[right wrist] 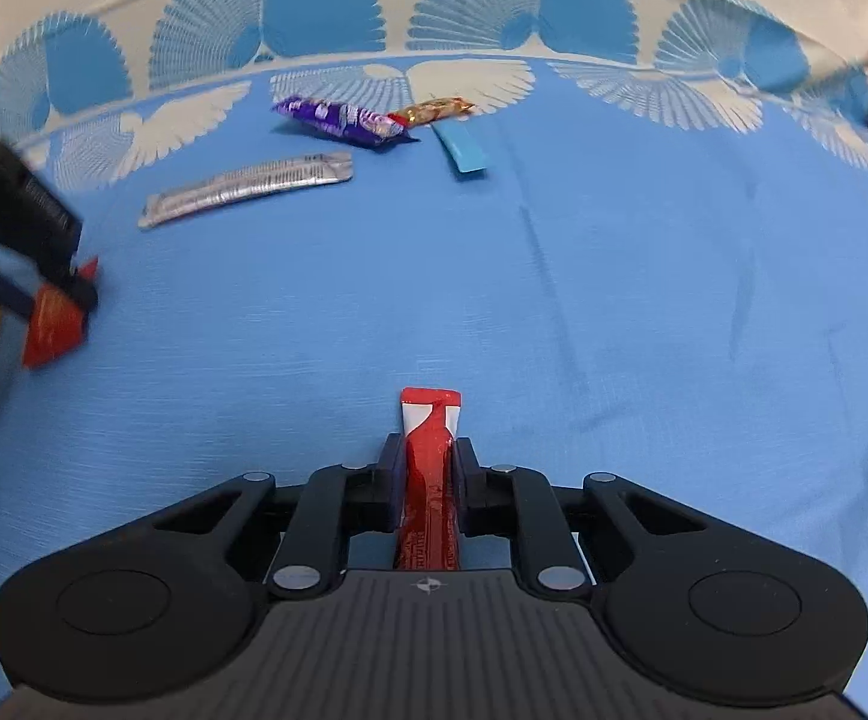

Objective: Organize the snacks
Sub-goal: 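Grasp the red stick with the right tool while the left tool grasps the red packet, then carry the red stick and red packet over the box with both tools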

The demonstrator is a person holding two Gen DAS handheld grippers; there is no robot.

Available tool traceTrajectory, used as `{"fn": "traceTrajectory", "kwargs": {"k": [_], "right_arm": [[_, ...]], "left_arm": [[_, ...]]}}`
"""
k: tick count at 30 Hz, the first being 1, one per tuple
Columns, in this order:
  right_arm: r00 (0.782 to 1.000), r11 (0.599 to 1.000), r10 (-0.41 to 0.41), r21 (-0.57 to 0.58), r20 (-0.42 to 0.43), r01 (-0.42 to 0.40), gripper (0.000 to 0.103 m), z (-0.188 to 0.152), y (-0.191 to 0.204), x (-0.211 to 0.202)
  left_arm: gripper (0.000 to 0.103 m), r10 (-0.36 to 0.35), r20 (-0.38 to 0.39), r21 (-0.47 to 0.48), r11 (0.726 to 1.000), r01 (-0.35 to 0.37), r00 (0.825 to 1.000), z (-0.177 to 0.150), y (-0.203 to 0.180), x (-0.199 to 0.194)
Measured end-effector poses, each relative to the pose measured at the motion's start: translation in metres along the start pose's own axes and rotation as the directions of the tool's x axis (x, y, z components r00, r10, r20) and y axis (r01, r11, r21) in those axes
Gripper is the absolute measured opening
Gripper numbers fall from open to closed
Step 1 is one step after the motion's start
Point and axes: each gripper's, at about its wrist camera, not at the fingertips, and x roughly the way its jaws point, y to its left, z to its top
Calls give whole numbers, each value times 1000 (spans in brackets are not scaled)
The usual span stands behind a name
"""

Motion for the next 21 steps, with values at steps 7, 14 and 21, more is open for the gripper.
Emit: {"fn": "traceTrajectory", "kwargs": {"k": [7,14,21], "right_arm": [[997,997,29,76,68,-34,17,-11,7,-76],[988,995,89,37,125,-94,17,-32,41,-153],[959,974,226,-63,170,-218,17,-54,95,-232]], "left_arm": [[50,-79,88,136,988,67,993,-55,13,-95],[50,-111,172,202,976,75,979,-129,48,-190],[50,-84,256,155,987,45,963,-191,115,-256]]}}
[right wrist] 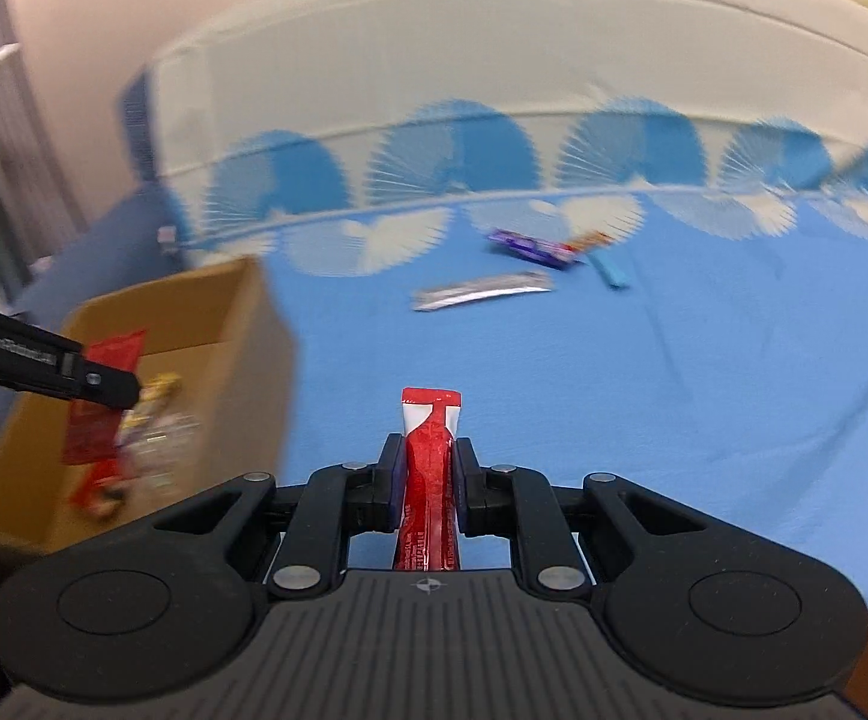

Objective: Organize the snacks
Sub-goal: 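Carry the red stick and red packet over the box with both tools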

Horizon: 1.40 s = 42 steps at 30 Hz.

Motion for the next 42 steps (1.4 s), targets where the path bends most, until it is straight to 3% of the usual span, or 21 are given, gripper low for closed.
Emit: {"fn": "traceTrajectory", "kwargs": {"k": [7,13,25,42], "right_arm": [[987,980,157,-119,-41,-161,17,-21,80,-39],[981,958,178,-213,-73,-189,17,-31,118,-53],[988,947,145,-281,-56,-155,17,-42,142,-73],[985,933,114,-327,-126,-149,17,-41,155,-52]], "left_arm": [[50,20,11,-49,999,-20,1000,-64,43,-52],[50,20,28,-78,997,-17,999,-99,63,-72],[50,-14,98,-107,994,25,995,-111,80,-92],[50,-24,83,-144,989,36,996,-109,97,-80]]}}
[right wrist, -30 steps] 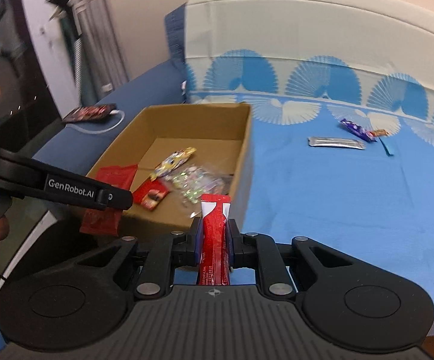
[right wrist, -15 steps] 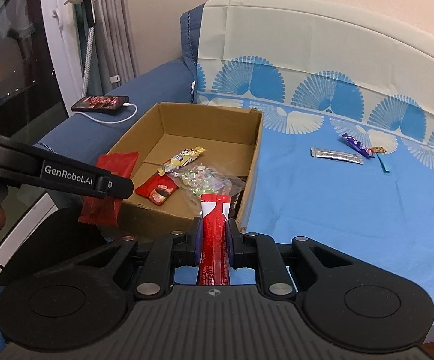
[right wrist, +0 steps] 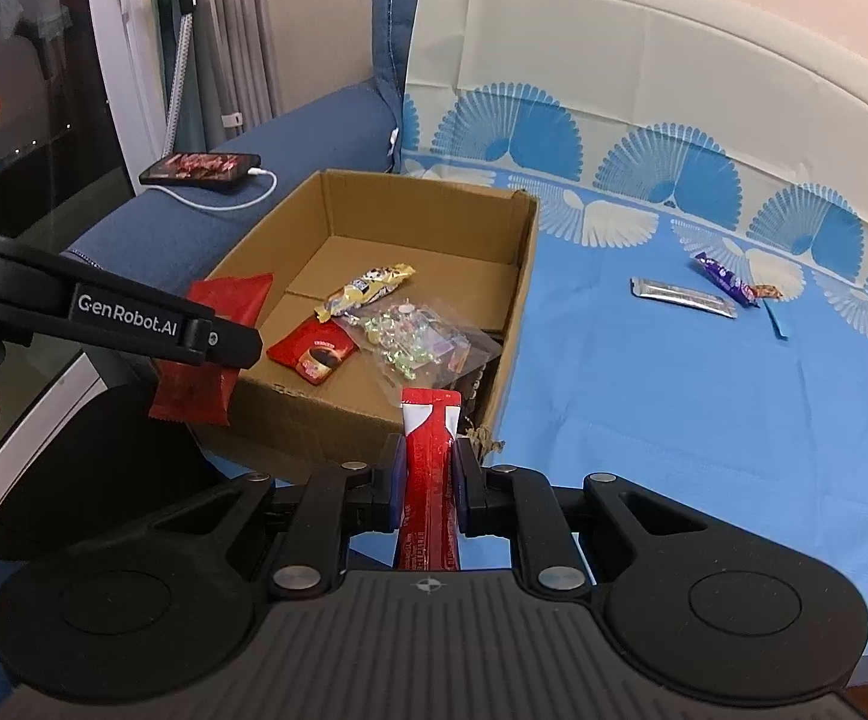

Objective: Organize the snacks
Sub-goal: 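Carry the red stick and red packet over the box with both tools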

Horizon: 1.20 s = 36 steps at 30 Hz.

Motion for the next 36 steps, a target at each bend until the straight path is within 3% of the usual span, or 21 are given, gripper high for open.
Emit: {"fn": "traceTrajectory", "kwargs": {"k": [24,36], "right_arm": [[998,998,63,-14,-16,-63,18,60,5,62],[996,997,82,13,-36,-81,18,90,-8,121]], "left_arm": [[50,107,12,-95,990,-105,994,67,53,49],[50,140,-51,-78,987,-144,989,91,63,102]]}}
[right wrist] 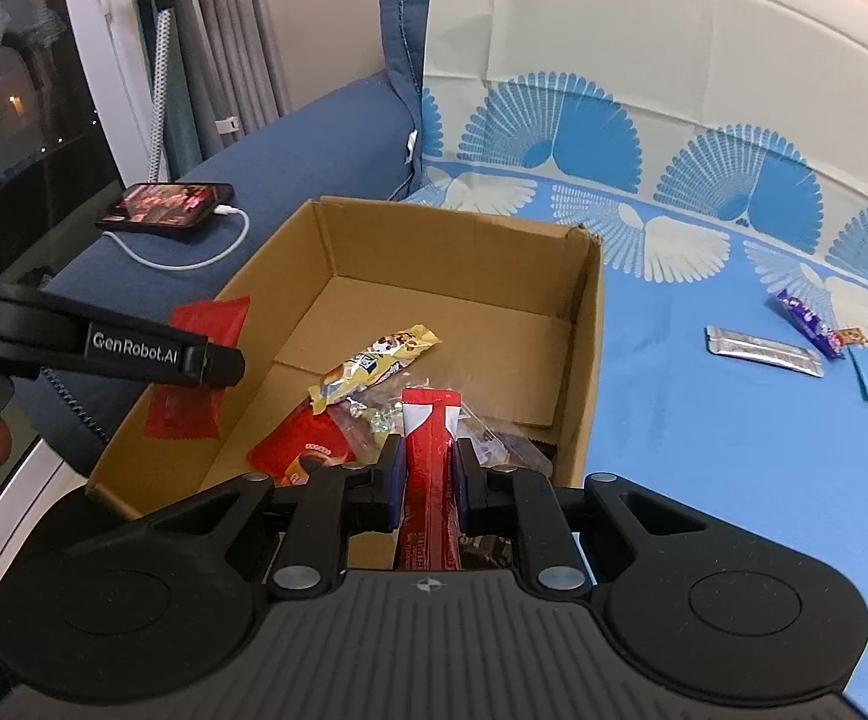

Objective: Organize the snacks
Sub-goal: 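Carry the red stick and red packet over the box with both tools, then open both tools to drop the red stick and red packet into the box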

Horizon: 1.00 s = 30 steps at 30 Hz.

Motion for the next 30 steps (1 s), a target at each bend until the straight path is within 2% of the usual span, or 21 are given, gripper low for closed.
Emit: {"fn": "traceTrajectory", "kwargs": {"k": [12,13,14,15,16,17,19,21,23,25,30], "right_arm": [[999,1000,-6,16,-36,7,19,13,-11,48],[999,1000,-6,24,-33,6,22,14,-13,51],[1000,999,-4,35,-31,5,21,15,-14,54],[1000,999,-4,46,-28,5,28,17,-16,56],[1000,998,-7,54,-26,8,38,17,-17,57],[1000,998,-13,61,-19,14,42,18,-19,56],[1000,997,-18,75,-2,18,55,19,-21,51],[1000,996,-15,90,-2,15,63,17,-21,42],[1000,995,-10,95,3,10,64,13,-20,28],[1000,995,-9,97,8,8,73,4,-17,9],[999,995,-16,101,43,12,80,-27,-2,-44]], "left_arm": [[51,30,-57,15,999,-29,998,11,-2,50],[53,28,-62,23,999,-27,998,12,-3,53],[63,34,-73,35,999,-31,997,14,-3,57],[73,44,-87,35,999,-41,995,15,-3,59],[94,52,-92,24,998,-50,994,16,-1,60],[103,55,-86,7,998,-55,995,16,2,59],[103,55,-68,-13,998,-56,996,14,5,50],[103,64,-84,-4,998,-65,994,12,5,44],[103,70,-93,-4,998,-71,993,5,6,33],[103,68,-86,-12,998,-69,994,-5,7,17],[103,50,-56,-21,998,-51,997,-33,-2,-29]]}}
